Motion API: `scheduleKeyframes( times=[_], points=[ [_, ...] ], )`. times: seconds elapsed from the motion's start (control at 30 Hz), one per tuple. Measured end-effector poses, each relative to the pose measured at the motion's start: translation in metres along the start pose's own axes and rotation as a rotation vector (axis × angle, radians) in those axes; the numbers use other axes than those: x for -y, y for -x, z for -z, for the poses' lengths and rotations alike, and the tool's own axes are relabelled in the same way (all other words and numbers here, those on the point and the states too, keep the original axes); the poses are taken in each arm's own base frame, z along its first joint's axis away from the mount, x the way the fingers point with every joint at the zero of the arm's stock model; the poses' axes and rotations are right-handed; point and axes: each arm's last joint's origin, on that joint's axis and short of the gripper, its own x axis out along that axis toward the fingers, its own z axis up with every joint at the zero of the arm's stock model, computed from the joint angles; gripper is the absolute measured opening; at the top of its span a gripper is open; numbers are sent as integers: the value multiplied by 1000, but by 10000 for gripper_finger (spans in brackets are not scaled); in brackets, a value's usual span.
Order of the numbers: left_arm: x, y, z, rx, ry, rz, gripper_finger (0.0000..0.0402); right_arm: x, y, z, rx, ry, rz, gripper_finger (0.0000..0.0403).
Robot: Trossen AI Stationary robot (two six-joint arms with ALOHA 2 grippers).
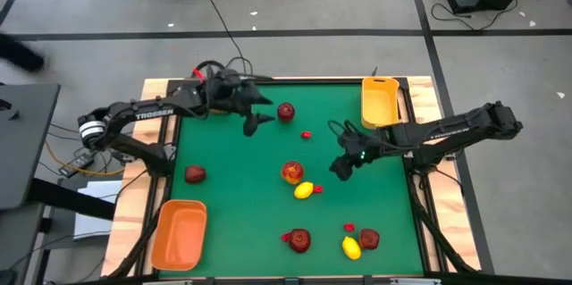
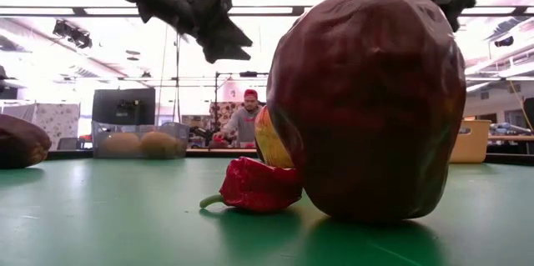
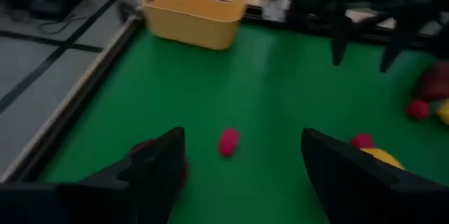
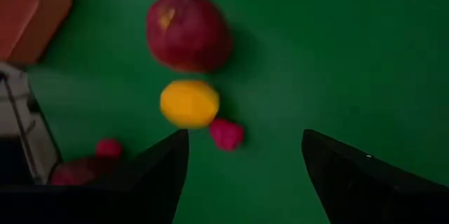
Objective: Sort produce into baskets
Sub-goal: Put the top lemon into the gray transparent bin
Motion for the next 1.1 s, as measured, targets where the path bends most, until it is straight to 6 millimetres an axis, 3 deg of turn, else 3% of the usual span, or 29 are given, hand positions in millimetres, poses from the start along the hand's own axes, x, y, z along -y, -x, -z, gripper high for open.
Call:
scheduleKeyframes(
  times=[0.23,0.43,0.6,0.93,1.1],
  points=[
    [22,-15,3,-22,-31,74,289,-8,2,26,-76,-168,38,284],
    [24,-23,8,-52,19,55,289,-23,6,55,-238,-349,-2,283],
    [23,-24,9,-57,-3,22,289,-48,8,66,-334,-443,-3,277],
    [29,-25,15,-129,104,-33,289,-121,-1,69,-344,-310,138,264],
    [47,-25,20,-188,109,5,288,-147,6,82,-296,-224,207,263]
  ],
)
